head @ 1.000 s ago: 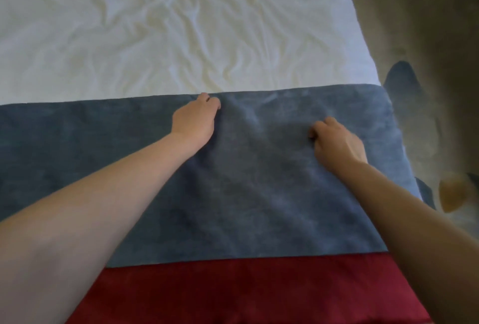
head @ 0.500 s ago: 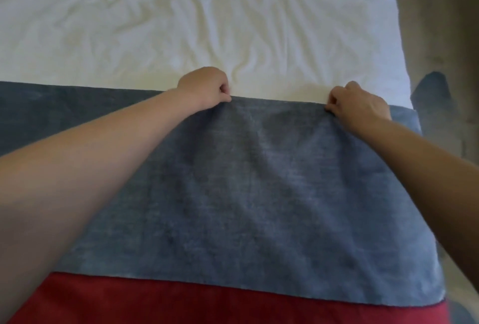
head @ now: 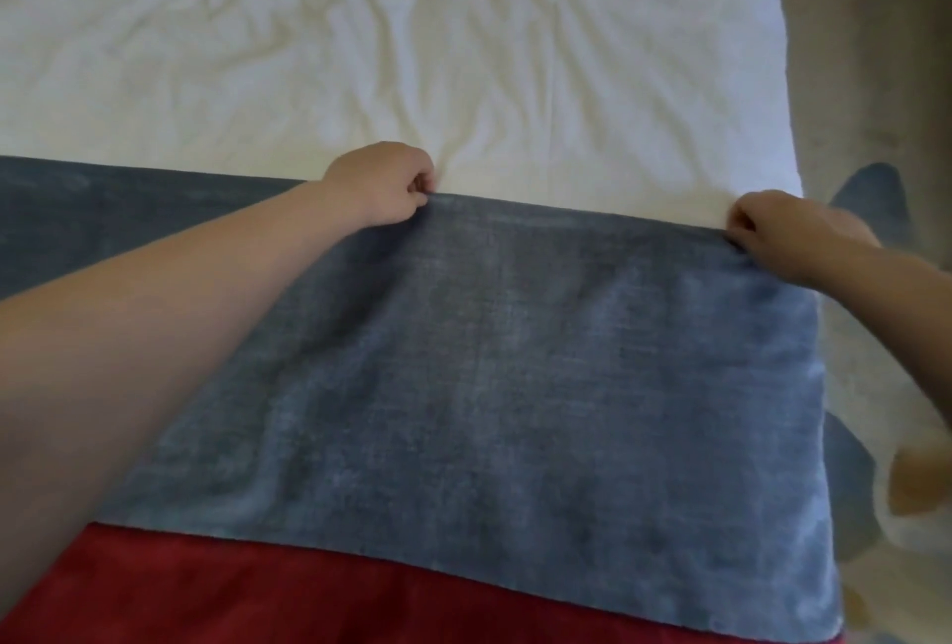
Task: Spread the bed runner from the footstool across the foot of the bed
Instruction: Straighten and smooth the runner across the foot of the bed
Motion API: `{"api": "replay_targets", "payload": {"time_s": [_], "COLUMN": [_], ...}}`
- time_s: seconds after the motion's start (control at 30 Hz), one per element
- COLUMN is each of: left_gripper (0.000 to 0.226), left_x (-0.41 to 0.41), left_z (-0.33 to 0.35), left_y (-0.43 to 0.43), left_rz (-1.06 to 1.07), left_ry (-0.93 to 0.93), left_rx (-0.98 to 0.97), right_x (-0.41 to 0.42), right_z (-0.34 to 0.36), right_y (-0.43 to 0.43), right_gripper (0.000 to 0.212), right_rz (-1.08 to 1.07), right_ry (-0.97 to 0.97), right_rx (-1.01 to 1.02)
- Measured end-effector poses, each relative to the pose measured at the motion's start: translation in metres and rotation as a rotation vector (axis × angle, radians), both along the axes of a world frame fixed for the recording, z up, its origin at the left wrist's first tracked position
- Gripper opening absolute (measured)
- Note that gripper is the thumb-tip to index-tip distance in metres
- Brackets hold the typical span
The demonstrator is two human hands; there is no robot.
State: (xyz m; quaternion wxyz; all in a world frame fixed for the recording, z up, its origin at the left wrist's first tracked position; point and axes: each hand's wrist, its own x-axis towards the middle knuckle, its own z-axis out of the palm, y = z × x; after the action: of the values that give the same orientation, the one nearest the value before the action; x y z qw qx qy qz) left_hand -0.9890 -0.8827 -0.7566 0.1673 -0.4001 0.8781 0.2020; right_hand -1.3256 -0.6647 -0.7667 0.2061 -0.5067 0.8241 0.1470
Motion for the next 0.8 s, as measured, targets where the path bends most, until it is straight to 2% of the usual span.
{"api": "replay_targets", "payload": {"time_s": [0.1, 0.23, 0.3, 0.37, 0.53, 0.67, 0.8], "left_gripper": [0.011, 0.011, 0.015, 0.022, 0.031, 0.028, 0.019], "left_x": [-0.001, 0.003, 0.005, 0.009, 0.034, 0.070, 0.110], "left_z": [-0.007, -0.009, -0.007, -0.004, 0.001, 0.002, 0.003], "left_y": [0.006, 0.010, 0.011, 0.009, -0.008, -0.030, -0.058], "left_rz": [0.007, 0.049, 0.049, 0.048, 0.089, 0.121, 0.102], "left_ry": [0.038, 0.072, 0.079, 0.070, 0.001, -0.013, -0.066], "left_rx": [-0.051, -0.066, -0.068, -0.081, -0.115, -0.100, -0.098], "right_x": [0.004, 0.016, 0.023, 0.034, 0.096, 0.170, 0.238], "right_z": [-0.007, -0.012, -0.008, -0.001, 0.009, 0.009, 0.005], "right_y": [0.001, 0.007, 0.008, 0.002, -0.039, -0.089, -0.141], "right_gripper": [0.023, 0.017, 0.011, 0.013, 0.021, 0.022, 0.026], "right_rz": [-0.024, -0.077, -0.110, -0.127, -0.010, 0.056, 0.032], "right_ry": [0.049, 0.062, 0.069, 0.054, -0.130, -0.225, -0.291], "right_rx": [-0.075, -0.148, -0.190, -0.236, -0.278, -0.280, -0.258]}}
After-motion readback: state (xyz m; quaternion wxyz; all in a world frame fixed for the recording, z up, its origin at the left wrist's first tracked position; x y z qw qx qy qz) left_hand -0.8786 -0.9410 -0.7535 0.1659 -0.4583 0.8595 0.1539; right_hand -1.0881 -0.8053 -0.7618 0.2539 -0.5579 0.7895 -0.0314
